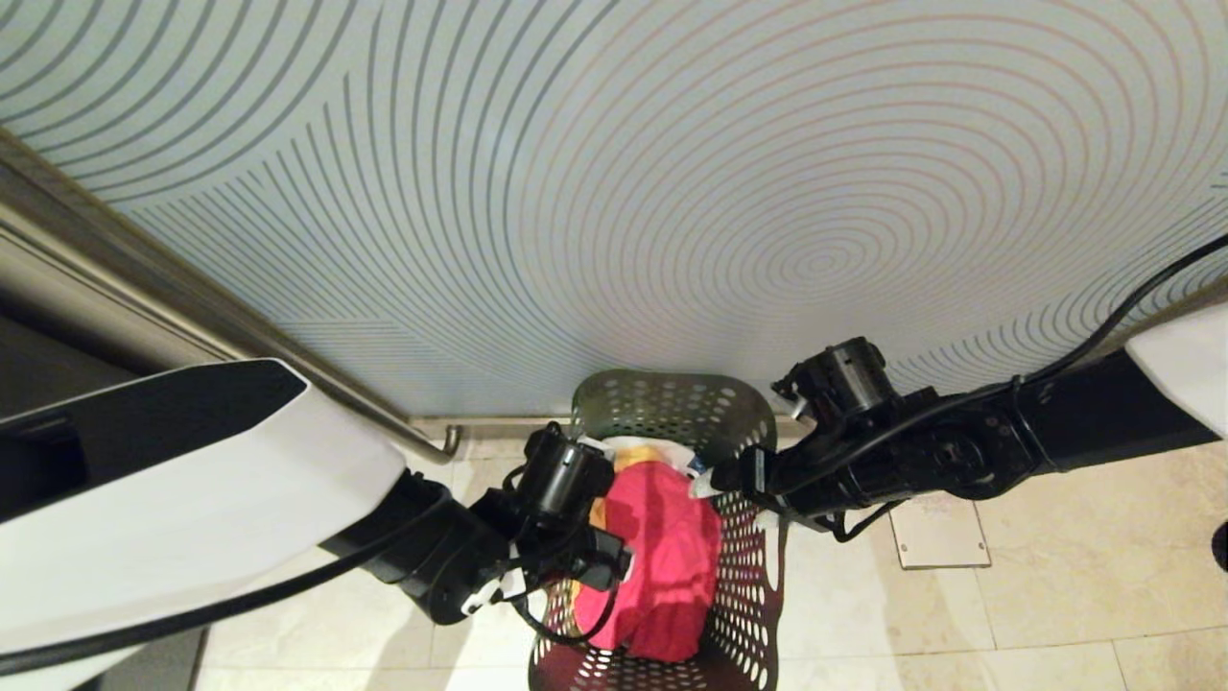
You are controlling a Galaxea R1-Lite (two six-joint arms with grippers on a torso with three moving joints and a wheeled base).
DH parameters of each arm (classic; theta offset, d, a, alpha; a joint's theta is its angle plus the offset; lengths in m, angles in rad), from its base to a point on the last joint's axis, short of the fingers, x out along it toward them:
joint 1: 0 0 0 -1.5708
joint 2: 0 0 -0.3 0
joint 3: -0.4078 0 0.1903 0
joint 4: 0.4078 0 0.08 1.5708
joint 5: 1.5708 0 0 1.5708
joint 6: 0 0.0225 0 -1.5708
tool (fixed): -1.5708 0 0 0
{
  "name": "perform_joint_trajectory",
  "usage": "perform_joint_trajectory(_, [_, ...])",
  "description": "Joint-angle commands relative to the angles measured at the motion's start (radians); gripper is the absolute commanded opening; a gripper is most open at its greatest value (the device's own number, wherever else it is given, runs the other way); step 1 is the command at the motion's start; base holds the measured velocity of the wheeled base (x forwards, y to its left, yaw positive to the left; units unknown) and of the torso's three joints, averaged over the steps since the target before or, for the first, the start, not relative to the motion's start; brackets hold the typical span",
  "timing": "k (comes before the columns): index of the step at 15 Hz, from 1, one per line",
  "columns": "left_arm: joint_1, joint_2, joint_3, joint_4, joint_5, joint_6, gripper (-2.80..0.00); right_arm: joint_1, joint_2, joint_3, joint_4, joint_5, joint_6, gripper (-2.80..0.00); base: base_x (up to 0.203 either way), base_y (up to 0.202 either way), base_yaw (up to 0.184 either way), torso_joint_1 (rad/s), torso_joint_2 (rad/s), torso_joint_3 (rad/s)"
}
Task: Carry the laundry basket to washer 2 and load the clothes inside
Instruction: Pick up the clothes basket and put it beside the washing machine
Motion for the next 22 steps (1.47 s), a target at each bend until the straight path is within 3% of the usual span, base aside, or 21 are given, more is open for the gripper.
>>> perform_joint_trajectory(1, [0.002,0.020,-0.031,-0.004,-0.007,-0.002,0.00,0.007,0.035,0.007,-0.026,-0.001,0.005,0.00,0.000,0.000,0.000,0.000,0.00,0.000])
perform_joint_trajectory(4, [0.002,0.054,-0.093,-0.001,-0.076,-0.027,0.00,0.009,0.039,0.007,-0.026,-0.001,0.005,0.00,0.000,0.000,0.000,0.000,0.00,0.000])
perform_joint_trajectory(7, [0.012,0.079,-0.154,0.004,-0.074,-0.038,0.00,0.009,0.044,0.010,-0.026,-0.019,0.004,0.00,0.000,0.000,0.000,0.000,0.00,0.000])
perform_joint_trajectory(12, [0.044,0.001,-0.169,0.124,-0.089,-0.038,0.00,0.009,0.055,0.011,-0.026,-0.030,0.005,0.00,0.000,0.000,0.000,0.000,0.00,0.000])
perform_joint_trajectory(16, [0.073,-0.016,-0.187,0.134,-0.100,-0.036,0.00,0.009,0.061,0.013,-0.026,-0.034,0.004,0.00,0.000,0.000,0.000,0.000,0.00,0.000])
perform_joint_trajectory(22, [0.080,-0.067,-0.191,0.250,-0.219,-0.088,0.00,0.012,0.073,0.013,-0.028,-0.047,0.004,0.00,0.000,0.000,0.000,0.000,0.00,0.000])
